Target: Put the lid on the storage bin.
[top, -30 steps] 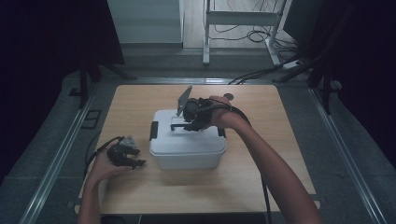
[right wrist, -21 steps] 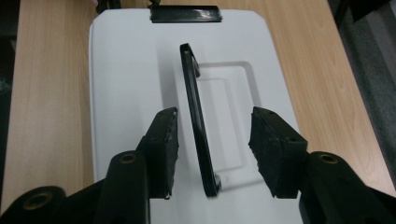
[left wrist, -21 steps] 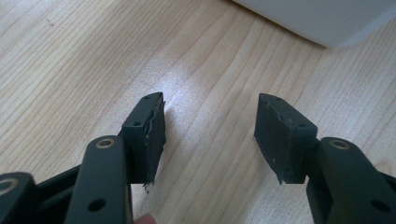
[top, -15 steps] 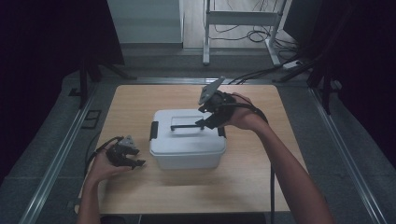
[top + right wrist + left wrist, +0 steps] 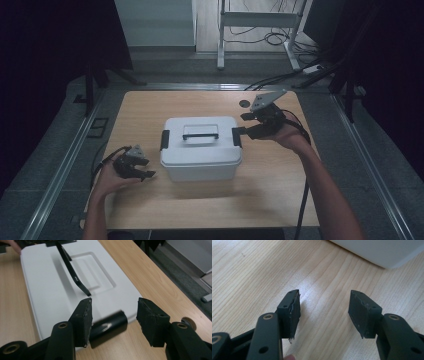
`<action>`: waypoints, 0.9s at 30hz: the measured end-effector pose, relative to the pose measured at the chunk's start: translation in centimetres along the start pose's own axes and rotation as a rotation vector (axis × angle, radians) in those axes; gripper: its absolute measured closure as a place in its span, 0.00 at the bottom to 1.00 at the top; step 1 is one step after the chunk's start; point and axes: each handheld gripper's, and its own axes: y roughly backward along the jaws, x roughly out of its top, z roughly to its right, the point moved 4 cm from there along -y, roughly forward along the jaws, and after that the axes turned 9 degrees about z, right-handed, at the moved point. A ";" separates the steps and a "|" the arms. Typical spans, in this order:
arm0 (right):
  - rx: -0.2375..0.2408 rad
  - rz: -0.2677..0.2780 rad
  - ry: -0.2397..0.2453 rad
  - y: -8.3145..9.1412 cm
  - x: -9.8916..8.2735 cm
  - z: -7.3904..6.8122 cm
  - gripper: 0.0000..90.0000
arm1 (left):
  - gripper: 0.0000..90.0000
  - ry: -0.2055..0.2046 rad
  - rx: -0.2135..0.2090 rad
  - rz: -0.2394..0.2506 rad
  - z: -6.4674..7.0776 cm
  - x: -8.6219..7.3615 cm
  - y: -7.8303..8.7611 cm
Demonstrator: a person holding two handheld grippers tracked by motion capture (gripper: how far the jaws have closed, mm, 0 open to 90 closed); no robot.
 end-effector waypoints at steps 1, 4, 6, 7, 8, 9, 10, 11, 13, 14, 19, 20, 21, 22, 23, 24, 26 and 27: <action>-0.005 0.007 -0.009 0.2 -0.5 0.2 0.51 | 0.48 -0.001 0.001 0.001 0.0 0.0 0.0; -0.029 0.021 -0.038 0.6 -2.2 0.6 0.51 | 0.48 0.001 0.005 0.008 0.0 0.0 0.1; -0.040 0.030 -0.056 0.8 -3.2 0.8 0.51 | 0.48 0.004 0.010 0.014 0.0 0.0 0.1; -0.045 0.035 -0.063 0.9 -3.8 0.9 0.51 | 0.47 0.004 0.011 0.016 0.0 0.1 0.1; -0.050 0.042 -0.072 1.0 -4.3 0.9 0.51 | 0.47 0.005 0.012 0.016 0.0 0.1 0.1; -0.055 0.049 -0.081 1.0 -4.8 0.9 0.51 | 0.47 0.003 0.013 0.019 -0.1 0.1 0.1; -0.060 0.057 -0.089 1.1 -5.3 1.0 0.51 | 0.47 0.004 0.013 0.021 -0.1 0.1 0.2; -0.061 0.060 -0.100 1.1 -5.8 1.0 0.50 | 0.47 0.004 0.013 0.021 -0.1 0.1 0.2; -0.069 0.068 -0.114 1.2 -6.8 0.9 0.50 | 0.47 0.004 0.015 0.023 0.0 0.1 0.2; -0.069 0.073 -0.122 1.2 -7.2 0.9 0.50 | 0.47 0.004 0.016 0.024 -0.1 0.1 0.2; -0.087 0.086 -0.153 1.1 -9.3 0.8 0.50 | 0.47 0.010 0.024 0.036 -0.1 0.1 0.2; -0.088 0.089 -0.162 1.1 -9.7 0.8 0.50 | 0.47 0.007 0.024 0.037 -0.1 0.1 0.3; -0.090 0.094 -0.165 1.1 -10.0 0.7 0.50 | 0.47 0.009 0.023 0.039 -0.1 0.1 0.3; -0.093 0.097 -0.171 1.1 -10.3 0.7 0.50 | 0.47 0.009 0.025 0.041 -0.1 0.2 0.3; -0.094 0.097 -0.177 1.0 -10.6 0.7 0.50 | 0.47 0.010 0.025 0.043 -0.1 0.2 0.3; -0.096 0.095 -0.180 1.0 -10.8 0.7 0.50 | 0.47 0.010 0.025 0.044 -0.1 0.2 0.3; -0.099 0.094 -0.185 0.9 -11.2 0.8 0.50 | 0.47 0.010 0.029 0.047 -0.1 0.2 0.3; -0.101 0.094 -0.187 0.9 -11.3 0.8 0.50 | 0.47 0.012 0.031 0.050 -0.1 0.2 0.3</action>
